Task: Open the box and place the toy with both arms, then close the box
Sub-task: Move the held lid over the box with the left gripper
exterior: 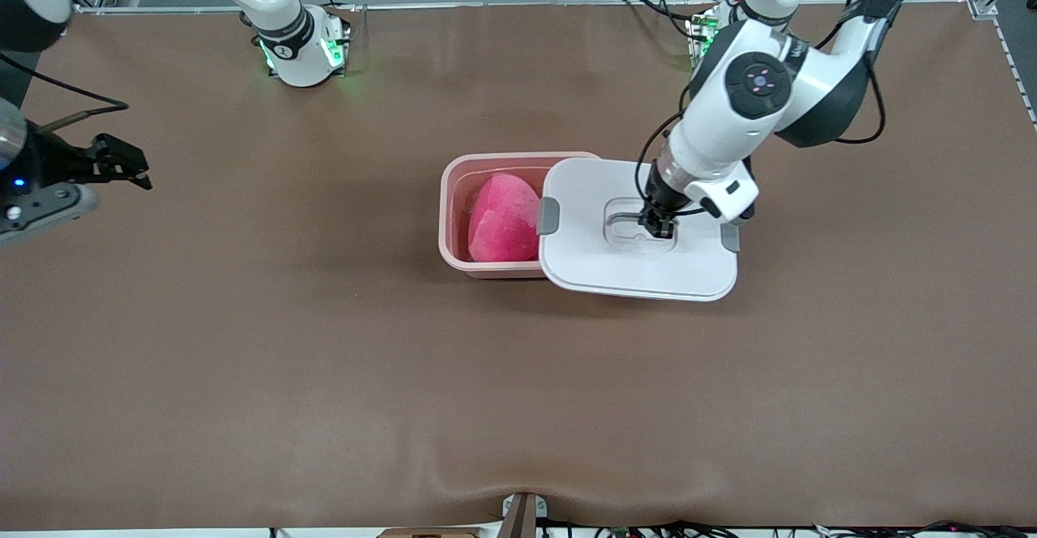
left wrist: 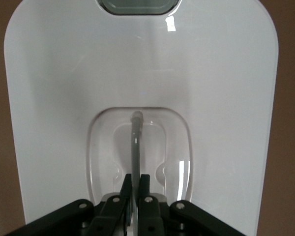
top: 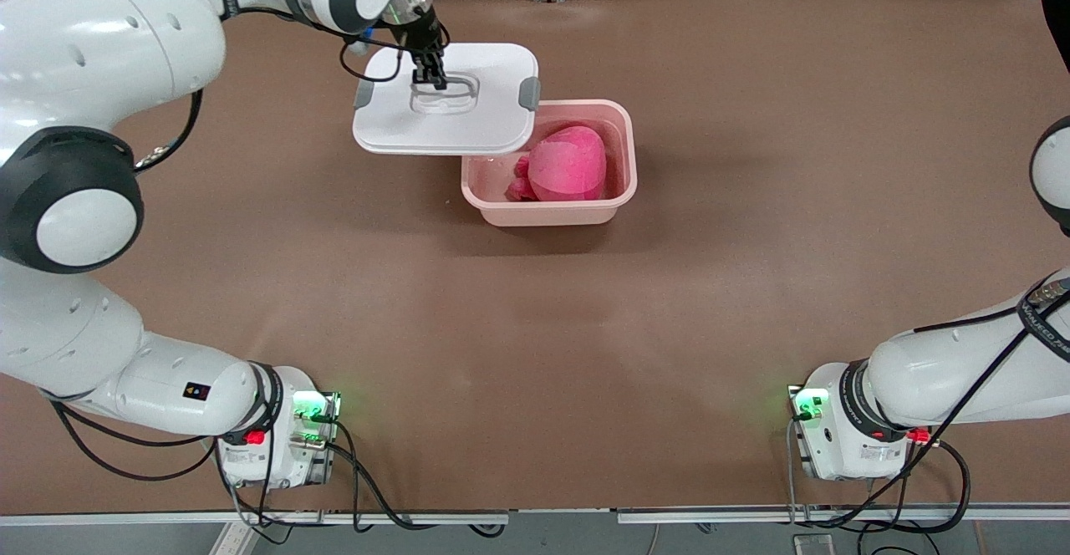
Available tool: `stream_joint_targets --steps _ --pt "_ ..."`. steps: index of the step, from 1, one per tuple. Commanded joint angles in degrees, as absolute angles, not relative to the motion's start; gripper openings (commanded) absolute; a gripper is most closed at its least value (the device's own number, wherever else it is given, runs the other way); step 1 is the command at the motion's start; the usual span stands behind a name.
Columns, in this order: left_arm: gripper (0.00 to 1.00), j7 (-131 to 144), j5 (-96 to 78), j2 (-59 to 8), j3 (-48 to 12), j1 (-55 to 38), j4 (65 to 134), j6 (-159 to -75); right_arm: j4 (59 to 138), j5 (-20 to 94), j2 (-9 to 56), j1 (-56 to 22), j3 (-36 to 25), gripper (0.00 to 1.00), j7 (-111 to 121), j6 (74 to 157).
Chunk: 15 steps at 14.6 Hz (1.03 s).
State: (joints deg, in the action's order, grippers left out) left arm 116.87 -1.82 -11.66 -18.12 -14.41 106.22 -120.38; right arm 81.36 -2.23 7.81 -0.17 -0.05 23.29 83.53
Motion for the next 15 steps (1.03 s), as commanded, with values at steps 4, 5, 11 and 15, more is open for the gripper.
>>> stream_joint_targets --steps 4,5,11,15 --pt "0.0 123.8 2.5 -17.3 -18.3 -20.5 99.6 -120.1 93.2 -0.3 -2.6 1.1 1.1 1.0 9.2 85.4" --pt "0.0 123.8 2.5 -18.3 -18.3 -21.0 98.4 -120.1 93.1 -0.3 -2.7 1.1 0.9 1.0 9.1 85.3" --pt "0.0 128.0 4.5 -23.6 -18.2 -25.1 93.4 -120.1 91.4 -0.7 -2.7 1.9 1.1 1.0 2.8 84.7" --pt "0.0 131.0 5.5 -24.8 -18.2 -27.2 91.6 -120.1 91.2 0.0 -2.5 1.8 1.2 1.0 -3.2 85.4"
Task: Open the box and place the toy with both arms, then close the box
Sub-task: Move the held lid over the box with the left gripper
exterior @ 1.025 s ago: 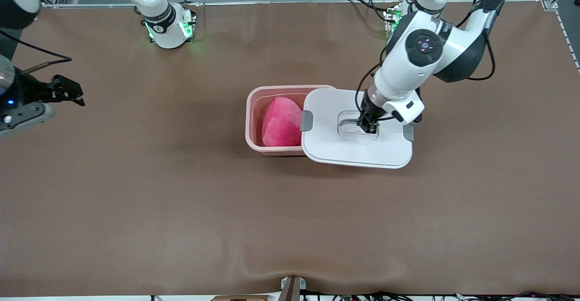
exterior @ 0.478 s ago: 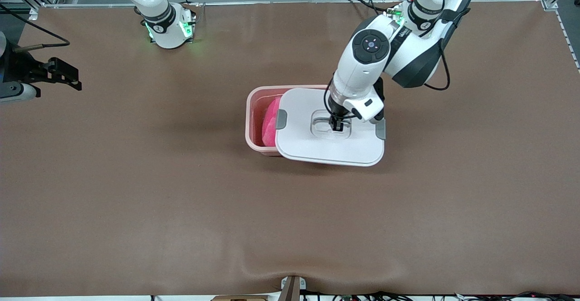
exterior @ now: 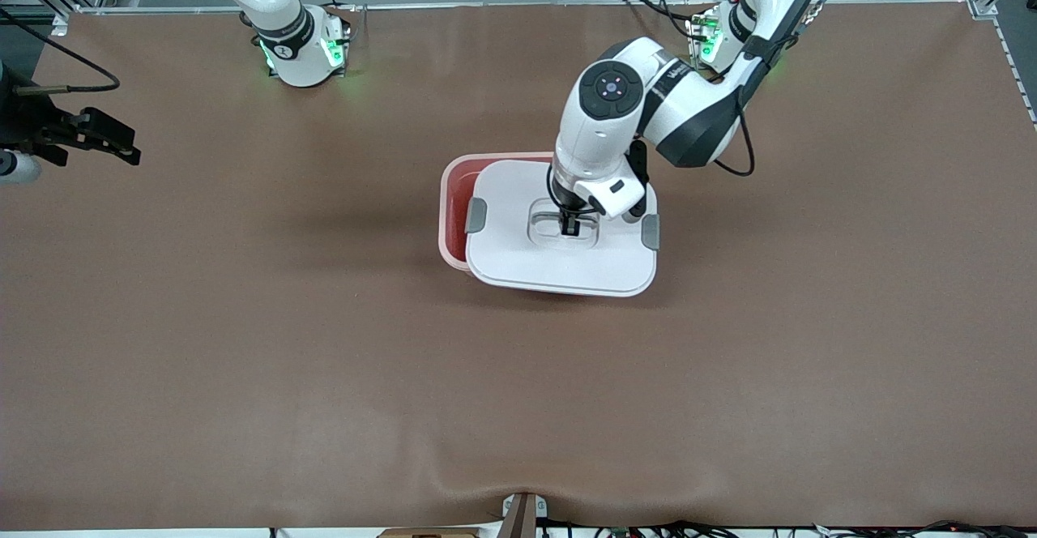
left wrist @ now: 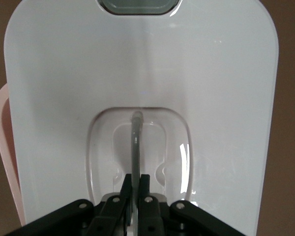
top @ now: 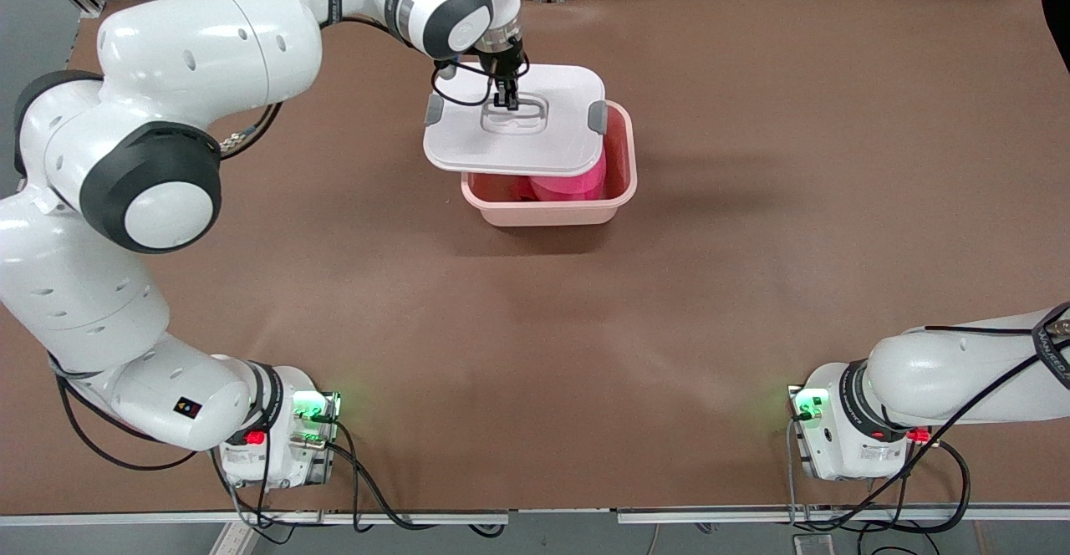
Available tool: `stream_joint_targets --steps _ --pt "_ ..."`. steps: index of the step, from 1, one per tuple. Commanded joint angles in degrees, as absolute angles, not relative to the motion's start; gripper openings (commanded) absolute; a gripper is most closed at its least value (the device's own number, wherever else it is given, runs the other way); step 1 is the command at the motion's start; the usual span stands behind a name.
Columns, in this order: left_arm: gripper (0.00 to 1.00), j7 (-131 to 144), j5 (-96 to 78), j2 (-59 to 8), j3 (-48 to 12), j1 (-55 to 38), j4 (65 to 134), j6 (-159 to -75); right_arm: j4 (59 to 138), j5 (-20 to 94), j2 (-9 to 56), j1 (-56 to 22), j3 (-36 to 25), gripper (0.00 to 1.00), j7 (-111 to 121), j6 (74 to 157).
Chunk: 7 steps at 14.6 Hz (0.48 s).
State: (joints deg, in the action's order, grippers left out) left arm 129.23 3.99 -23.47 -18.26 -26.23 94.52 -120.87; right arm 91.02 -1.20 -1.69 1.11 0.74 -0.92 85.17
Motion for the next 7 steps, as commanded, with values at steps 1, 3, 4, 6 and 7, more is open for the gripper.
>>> stream_joint_targets --steps 1,3,4,6,7 --pt "0.0 132.1 5.5 -25.2 -18.1 -27.8 91.2 -120.1 90.8 0.0 -2.4 1.9 1.1 1.0 -3.2 85.4" --pt "0.0 135.1 6.3 -26.1 -18.1 -28.4 91.0 -120.7 87.8 1.0 -1.0 2.1 1.1 1.0 -3.0 84.7" --pt "0.0 136.3 7.4 -26.5 -18.2 -29.1 91.0 -121.3 87.9 1.1 -0.9 1.8 1.1 1.0 -3.2 84.8" --pt "0.0 138.6 8.3 -27.5 -18.1 -30.2 90.2 -121.6 87.5 1.2 -0.9 2.2 1.0 1.0 -3.3 85.2" --pt "0.0 139.6 8.3 -27.5 -18.2 -30.2 89.9 -121.6 87.5 1.2 -1.0 2.3 1.1 1.0 -3.2 85.1"
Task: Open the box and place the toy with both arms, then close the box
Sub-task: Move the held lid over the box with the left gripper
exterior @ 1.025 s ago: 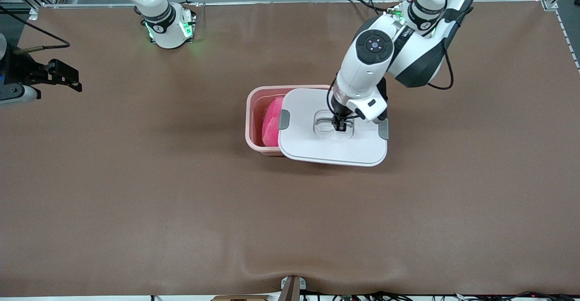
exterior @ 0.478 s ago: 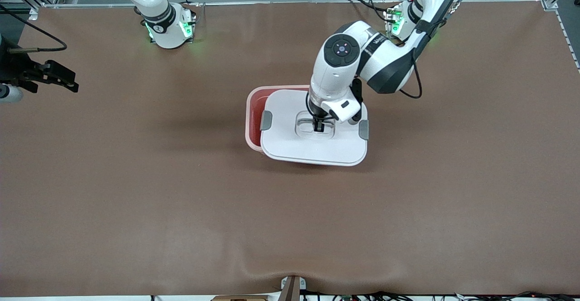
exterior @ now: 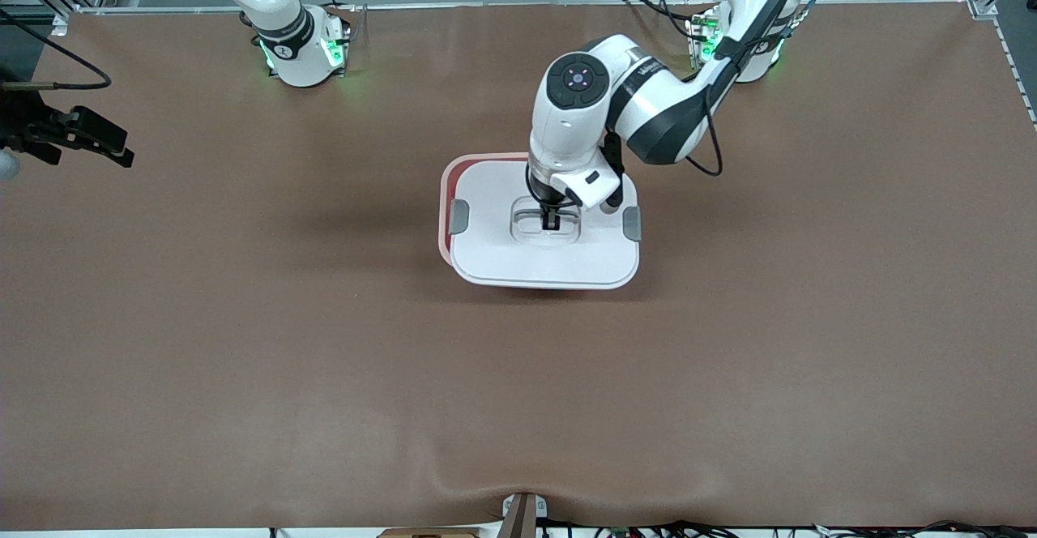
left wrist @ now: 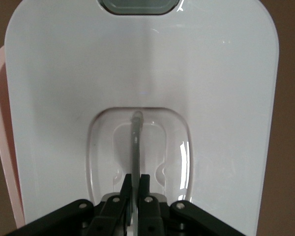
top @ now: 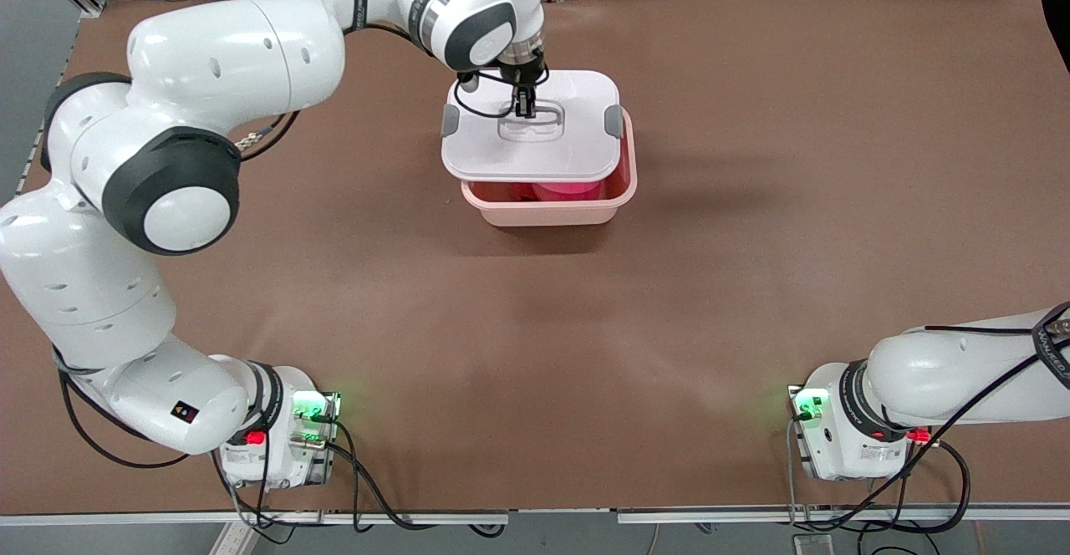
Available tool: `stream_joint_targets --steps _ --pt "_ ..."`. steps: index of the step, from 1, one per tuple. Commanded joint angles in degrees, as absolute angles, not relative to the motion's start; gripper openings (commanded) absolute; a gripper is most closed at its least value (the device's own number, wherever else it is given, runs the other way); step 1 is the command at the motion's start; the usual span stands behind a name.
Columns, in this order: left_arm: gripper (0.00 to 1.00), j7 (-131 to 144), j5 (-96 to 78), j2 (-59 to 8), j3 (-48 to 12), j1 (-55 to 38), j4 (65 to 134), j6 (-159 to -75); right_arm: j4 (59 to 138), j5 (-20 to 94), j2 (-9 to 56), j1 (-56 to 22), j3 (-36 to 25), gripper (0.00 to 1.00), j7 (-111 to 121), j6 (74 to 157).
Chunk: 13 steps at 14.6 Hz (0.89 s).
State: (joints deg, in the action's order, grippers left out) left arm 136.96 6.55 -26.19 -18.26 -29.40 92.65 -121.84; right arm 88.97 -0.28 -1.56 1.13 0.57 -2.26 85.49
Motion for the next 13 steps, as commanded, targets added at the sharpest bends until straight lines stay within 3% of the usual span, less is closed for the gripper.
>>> stream_joint_targets --steps 1,13 --pt "0.0 140.4 8.2 -27.5 -18.2 -30.2 89.9 -121.6 87.5 1.1 -1.1 2.0 1.1 1.0 -3.1 84.9" --pt "0.0 143.3 11.5 -28.8 -18.2 -32.4 90.7 -121.8 88.2 4.0 -1.1 3.3 1.1 1.0 -2.2 86.8"
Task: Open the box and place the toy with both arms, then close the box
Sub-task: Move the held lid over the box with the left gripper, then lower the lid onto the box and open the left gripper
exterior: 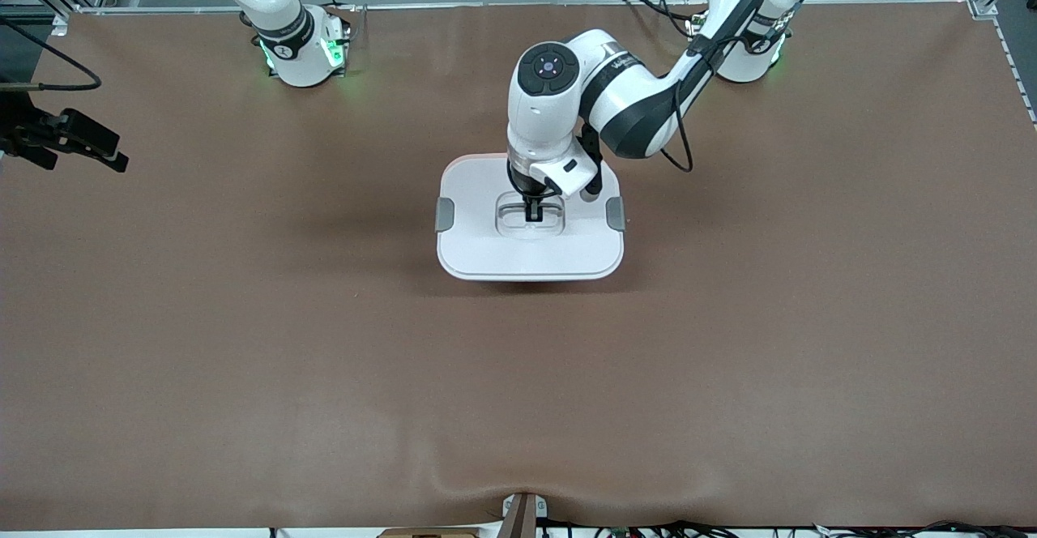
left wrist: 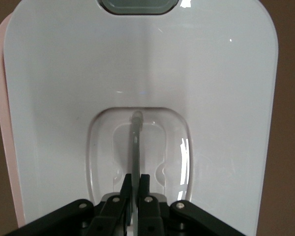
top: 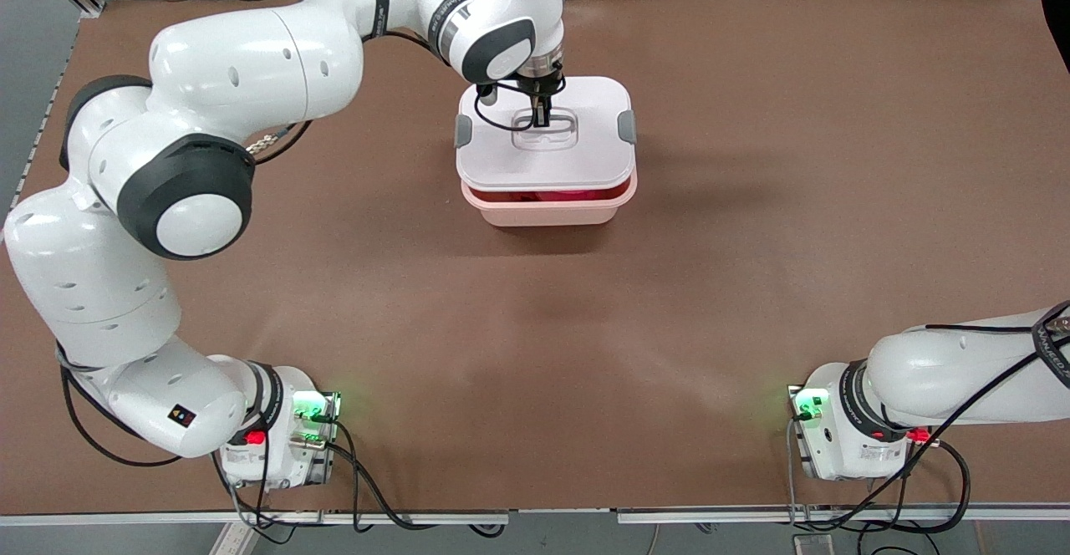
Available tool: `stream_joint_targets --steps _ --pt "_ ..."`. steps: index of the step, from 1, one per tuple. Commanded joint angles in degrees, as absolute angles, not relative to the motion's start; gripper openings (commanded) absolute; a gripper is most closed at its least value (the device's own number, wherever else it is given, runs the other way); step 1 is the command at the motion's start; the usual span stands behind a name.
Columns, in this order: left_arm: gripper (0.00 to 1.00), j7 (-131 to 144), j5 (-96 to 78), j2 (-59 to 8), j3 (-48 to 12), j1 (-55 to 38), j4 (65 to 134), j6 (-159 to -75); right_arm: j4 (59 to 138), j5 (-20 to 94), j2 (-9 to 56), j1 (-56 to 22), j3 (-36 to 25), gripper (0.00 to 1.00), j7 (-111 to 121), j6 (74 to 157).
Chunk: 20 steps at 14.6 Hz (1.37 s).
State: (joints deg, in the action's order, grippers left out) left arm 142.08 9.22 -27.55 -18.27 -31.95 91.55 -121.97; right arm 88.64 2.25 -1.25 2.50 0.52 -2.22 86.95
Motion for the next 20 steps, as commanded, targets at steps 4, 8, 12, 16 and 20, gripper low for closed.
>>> stream_joint_targets --steps 4,8,12,16,20 --pt "0.0 143.6 11.5 -28.8 -18.3 -32.8 90.5 -121.8 88.5 3.7 -1.2 1.4 0.6 1.0 -2.3 85.5" --pt "0.0 143.6 11.1 -28.7 -18.3 -33.5 90.8 -121.7 88.9 3.5 -1.3 1.0 0.4 1.0 -2.3 85.6" --pt "0.0 144.8 11.6 -28.7 -18.3 -33.7 91.6 -121.7 88.8 3.3 -1.2 1.7 0.3 1.0 -2.2 85.9" --pt "0.0 144.7 11.7 -28.3 -18.3 -33.4 93.8 -121.7 88.8 1.4 -1.1 1.3 0.0 1.0 -2.1 86.0" --pt "0.0 145.0 11.6 -26.8 -18.4 -33.4 94.1 -121.6 88.8 1.0 -1.3 1.1 0.2 1.0 -0.1 85.5"
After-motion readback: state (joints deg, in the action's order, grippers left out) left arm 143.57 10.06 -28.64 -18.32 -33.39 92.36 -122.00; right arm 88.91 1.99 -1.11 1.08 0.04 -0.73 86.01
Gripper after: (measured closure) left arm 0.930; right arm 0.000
